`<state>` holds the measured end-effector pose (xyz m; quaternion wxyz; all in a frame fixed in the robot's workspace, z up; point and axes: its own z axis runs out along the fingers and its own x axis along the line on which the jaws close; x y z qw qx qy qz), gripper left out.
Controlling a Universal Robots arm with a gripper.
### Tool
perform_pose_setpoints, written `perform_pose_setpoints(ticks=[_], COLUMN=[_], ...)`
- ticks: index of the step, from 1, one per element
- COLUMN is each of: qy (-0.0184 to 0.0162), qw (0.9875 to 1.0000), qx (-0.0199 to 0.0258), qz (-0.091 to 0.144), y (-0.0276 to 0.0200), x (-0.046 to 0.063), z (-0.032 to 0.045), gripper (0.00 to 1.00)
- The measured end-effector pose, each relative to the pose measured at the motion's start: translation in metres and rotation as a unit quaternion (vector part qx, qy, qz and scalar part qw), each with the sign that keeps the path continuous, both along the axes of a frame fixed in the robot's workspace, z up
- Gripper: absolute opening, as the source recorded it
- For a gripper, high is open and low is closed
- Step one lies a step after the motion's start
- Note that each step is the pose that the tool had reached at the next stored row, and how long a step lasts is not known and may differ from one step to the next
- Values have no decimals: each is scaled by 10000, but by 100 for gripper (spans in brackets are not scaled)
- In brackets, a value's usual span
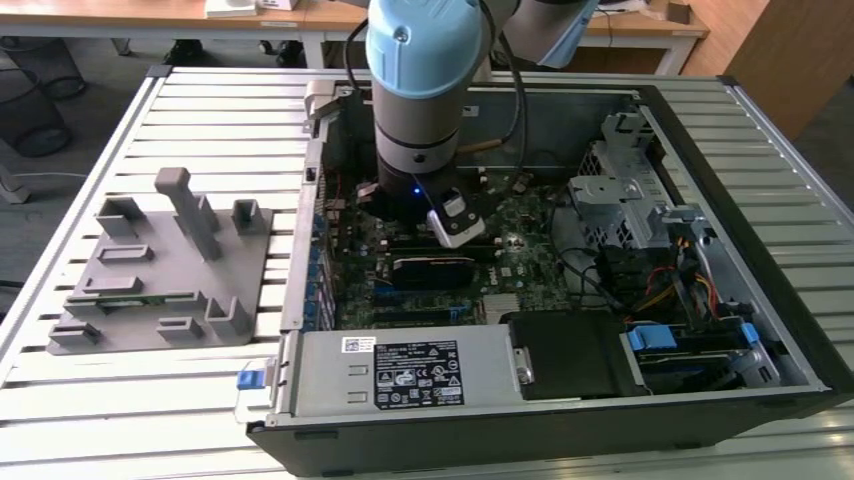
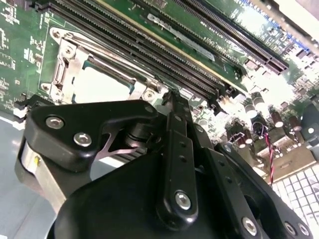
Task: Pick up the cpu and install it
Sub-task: 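Install the second cpu locking lever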
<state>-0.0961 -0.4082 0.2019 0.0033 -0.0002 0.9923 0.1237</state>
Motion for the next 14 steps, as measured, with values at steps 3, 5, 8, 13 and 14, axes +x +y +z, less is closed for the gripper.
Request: perform_pose_setpoints(ticks=[3, 5, 8, 13, 14], qy=[-2, -1, -1, -1, -1], qw=[10000, 10000, 10000, 10000, 10000], qx=[2, 1, 1, 1, 1], qz=[0, 0, 0, 0, 0], y=[1, 0, 0, 1, 1], x=[1, 0, 0, 0, 0], z=[14, 29, 83, 141, 152], gripper=[11, 11, 11, 11, 11])
